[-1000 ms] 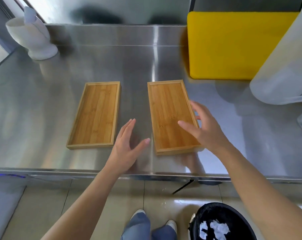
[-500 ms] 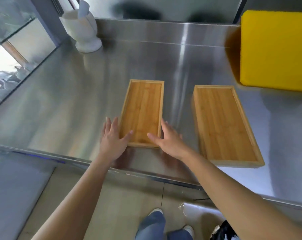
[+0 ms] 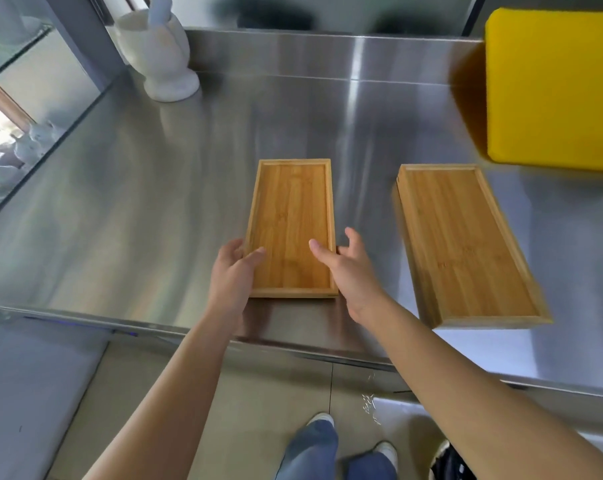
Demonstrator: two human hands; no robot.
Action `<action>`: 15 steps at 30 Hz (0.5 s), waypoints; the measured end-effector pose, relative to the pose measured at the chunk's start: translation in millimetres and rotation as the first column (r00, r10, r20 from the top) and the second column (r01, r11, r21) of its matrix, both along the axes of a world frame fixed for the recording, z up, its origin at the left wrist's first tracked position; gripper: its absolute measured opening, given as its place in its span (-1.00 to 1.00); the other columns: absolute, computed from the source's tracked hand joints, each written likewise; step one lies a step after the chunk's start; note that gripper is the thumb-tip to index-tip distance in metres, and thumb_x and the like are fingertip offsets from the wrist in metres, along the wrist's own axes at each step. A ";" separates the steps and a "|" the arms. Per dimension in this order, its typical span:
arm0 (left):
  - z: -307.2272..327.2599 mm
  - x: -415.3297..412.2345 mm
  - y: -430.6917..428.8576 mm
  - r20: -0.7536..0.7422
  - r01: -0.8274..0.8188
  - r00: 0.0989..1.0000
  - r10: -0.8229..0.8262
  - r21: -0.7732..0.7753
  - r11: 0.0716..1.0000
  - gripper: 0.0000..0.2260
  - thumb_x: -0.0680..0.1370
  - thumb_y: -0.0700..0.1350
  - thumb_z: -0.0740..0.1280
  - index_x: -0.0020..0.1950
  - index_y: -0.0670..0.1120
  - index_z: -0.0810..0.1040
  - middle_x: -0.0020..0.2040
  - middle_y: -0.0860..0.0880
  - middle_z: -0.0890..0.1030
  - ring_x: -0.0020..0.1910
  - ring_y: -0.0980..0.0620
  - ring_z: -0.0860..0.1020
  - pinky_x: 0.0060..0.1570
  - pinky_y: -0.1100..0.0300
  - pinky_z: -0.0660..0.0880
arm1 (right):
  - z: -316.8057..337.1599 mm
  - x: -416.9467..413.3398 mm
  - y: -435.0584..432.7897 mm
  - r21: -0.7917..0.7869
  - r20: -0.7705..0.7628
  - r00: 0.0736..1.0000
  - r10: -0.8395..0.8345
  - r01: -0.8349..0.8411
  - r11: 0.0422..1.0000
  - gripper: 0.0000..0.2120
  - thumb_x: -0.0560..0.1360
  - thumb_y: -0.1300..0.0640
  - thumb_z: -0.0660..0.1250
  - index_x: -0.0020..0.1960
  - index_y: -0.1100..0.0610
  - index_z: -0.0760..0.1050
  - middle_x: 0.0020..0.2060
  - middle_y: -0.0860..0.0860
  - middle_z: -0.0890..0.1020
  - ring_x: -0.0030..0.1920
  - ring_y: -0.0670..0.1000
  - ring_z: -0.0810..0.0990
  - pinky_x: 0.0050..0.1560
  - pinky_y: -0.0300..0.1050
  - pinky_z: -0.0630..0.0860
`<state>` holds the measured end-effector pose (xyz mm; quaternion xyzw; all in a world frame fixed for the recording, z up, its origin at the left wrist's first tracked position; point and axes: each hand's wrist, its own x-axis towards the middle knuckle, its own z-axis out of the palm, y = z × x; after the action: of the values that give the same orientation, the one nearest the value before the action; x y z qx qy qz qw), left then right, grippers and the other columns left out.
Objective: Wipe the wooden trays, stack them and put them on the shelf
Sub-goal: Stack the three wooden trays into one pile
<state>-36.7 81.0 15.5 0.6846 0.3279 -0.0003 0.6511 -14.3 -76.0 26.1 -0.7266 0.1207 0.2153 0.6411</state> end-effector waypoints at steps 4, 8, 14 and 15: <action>9.7 10.4 4.5 -0.050 -0.031 0.998 0.037 0.120 0.992 -0.67 0.52 -0.15 0.35 0.26 -0.16 0.43 -0.02 -0.06 0.50 0.05 -0.08 0.52 0.08 0.06 0.42 | 4.1 2.1 -4.7 -0.233 0.110 0.993 0.038 -0.011 0.972 -0.44 0.56 0.04 0.20 0.47 0.16 0.09 0.44 0.10 0.29 0.41 0.10 0.30 0.37 0.00 0.27; 17.9 8.2 -6.4 -0.019 0.047 0.999 -0.044 0.146 0.988 -0.89 0.55 -0.17 0.31 0.07 -0.14 0.51 -0.25 0.04 0.50 -0.29 0.13 0.46 -0.30 0.23 0.38 | 10.7 -1.0 -16.5 -0.440 0.193 0.966 0.171 -0.071 0.895 -0.56 0.59 0.11 0.12 0.43 0.24 0.19 0.35 0.15 0.41 0.32 0.12 0.41 0.26 -0.07 0.36; 29.8 0.7 -41.8 0.096 0.019 0.995 -0.040 0.208 0.978 -0.91 0.54 -0.17 0.32 0.01 -0.16 0.55 -0.28 0.03 0.53 -0.29 0.08 0.50 -0.33 0.23 0.38 | 24.4 -9.6 -53.8 -0.465 0.327 0.930 0.166 0.005 0.885 -0.57 0.59 0.07 0.13 0.42 0.15 0.23 0.25 0.14 0.52 0.13 0.07 0.52 0.20 0.01 0.48; 33.8 0.7 -50.0 0.121 0.024 0.991 -0.051 0.219 0.976 -0.91 0.54 -0.16 0.32 0.00 -0.15 0.56 -0.27 0.04 0.55 -0.27 0.05 0.52 -0.30 0.21 0.41 | 29.5 -9.4 -62.7 -0.464 0.345 0.925 0.160 0.021 0.885 -0.58 0.59 0.07 0.13 0.42 0.14 0.23 0.29 0.11 0.50 0.22 0.09 0.50 0.26 0.04 0.46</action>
<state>-36.0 30.9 49.3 0.7562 0.2712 0.0661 0.5918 -23.7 -138.7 55.7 -0.8889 0.0173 0.0615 0.4536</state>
